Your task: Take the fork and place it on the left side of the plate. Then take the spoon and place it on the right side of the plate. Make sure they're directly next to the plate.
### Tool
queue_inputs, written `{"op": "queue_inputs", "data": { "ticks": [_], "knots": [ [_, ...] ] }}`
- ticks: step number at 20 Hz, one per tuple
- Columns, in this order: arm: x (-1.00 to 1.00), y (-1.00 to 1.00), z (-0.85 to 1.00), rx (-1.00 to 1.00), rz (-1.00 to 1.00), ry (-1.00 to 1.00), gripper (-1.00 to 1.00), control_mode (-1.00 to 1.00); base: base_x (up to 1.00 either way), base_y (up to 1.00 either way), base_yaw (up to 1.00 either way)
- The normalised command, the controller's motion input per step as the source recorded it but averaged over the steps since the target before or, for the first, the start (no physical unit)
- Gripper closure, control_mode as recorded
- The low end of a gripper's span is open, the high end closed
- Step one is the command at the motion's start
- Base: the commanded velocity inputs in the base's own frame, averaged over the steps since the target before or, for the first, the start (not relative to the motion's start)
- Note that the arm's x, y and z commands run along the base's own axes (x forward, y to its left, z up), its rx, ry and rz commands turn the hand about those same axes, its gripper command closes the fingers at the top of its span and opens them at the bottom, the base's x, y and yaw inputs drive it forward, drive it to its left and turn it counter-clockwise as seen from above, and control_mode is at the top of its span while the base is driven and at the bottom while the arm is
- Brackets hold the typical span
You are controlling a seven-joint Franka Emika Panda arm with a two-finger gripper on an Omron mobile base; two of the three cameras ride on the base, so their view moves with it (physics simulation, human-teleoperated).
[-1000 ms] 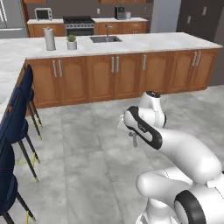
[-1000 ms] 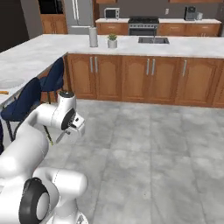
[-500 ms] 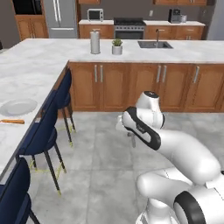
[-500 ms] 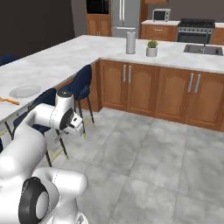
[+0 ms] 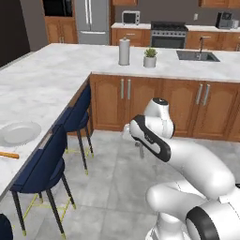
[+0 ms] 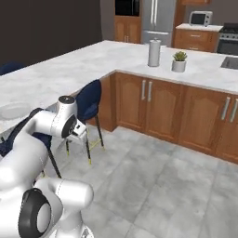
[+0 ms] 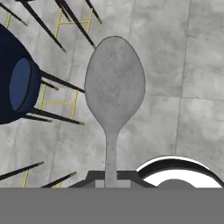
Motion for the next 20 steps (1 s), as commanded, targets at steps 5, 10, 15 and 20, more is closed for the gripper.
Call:
{"op": "queue_inputs", "data": {
  "ticks": [5, 10, 15, 20],
  "knots": [
    [0.0, 0.0, 0.0, 0.0, 0.0, 0.0, 1.0, 1.0, 0.97, -0.33, 0.54],
    [0.0, 0.0, 0.0, 0.0, 0.0, 0.0, 1.0, 1.0, 0.79, -0.17, 0.7],
    [0.0, 0.0, 0.0, 0.0, 0.0, 0.0, 1.0, 1.0, 0.41, -0.61, 0.57],
    [0.0, 0.0, 0.0, 0.0, 0.0, 0.0, 1.0, 1.0, 0.13, -0.68, 0.5]
  ]
}}
